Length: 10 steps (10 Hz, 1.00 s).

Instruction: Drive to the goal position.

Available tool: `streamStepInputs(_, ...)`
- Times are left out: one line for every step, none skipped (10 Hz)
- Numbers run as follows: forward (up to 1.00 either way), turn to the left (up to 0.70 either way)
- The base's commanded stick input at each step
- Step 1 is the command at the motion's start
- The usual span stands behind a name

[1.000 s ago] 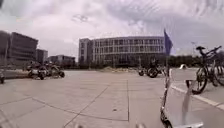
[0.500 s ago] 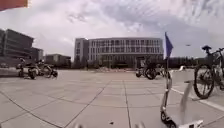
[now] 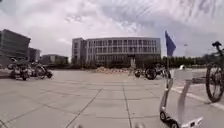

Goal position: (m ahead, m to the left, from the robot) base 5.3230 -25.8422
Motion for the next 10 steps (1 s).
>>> streamStepInputs(0.7, 0.0)
streamStepInputs(0.7, 0.0)
streamStepInputs(0.7, 0.0)
streamStepInputs(0.7, -0.08)
streamStepInputs(0.7, -0.14)
streamStepInputs(0.7, -0.14)
streamStepInputs(0.7, -0.14)
streamStepInputs(0.7, -0.14)
streamStepInputs(0.7, -0.14)
streamStepInputs(0.7, -0.14)
